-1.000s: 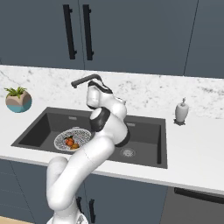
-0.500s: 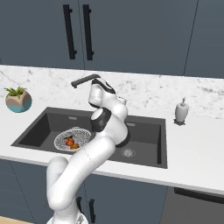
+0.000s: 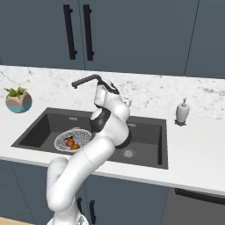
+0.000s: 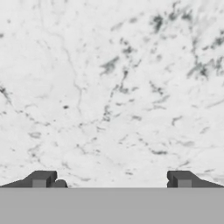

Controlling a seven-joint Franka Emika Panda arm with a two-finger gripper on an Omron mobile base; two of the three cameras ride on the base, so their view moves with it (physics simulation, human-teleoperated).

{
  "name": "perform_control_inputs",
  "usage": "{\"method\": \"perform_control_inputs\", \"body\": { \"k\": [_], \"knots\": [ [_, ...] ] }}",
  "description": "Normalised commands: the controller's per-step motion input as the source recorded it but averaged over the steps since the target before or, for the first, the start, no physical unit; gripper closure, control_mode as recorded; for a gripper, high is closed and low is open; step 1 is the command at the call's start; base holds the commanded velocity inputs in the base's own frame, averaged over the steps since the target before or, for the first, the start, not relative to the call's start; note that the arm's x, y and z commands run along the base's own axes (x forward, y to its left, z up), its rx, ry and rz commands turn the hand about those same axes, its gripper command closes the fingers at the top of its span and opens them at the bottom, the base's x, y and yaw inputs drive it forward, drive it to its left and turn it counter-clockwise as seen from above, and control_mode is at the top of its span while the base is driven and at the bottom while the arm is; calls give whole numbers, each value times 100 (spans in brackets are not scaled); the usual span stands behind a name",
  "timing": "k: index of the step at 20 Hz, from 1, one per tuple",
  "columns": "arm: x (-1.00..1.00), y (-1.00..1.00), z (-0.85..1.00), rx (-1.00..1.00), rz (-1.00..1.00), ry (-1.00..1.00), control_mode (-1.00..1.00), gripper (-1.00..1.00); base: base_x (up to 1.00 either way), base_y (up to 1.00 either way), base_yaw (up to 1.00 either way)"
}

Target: Put the colander in the sink, put the peach, orange in the colander, and turn on the sink faucet and pour water over the colander.

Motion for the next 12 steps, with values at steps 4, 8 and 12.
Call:
{"method": "perform_control_inputs", "body": {
  "k": [4, 8, 12],
  "knots": [
    [0, -59, 0, 0, 0, 0, -100, -100, 0, 0, 0],
    [0, -70, 0, 0, 0, 0, -100, -100, 0, 0, 0],
    [0, -71, 0, 1, 0, 0, -100, -100, 0, 0, 0]
  ]
}}
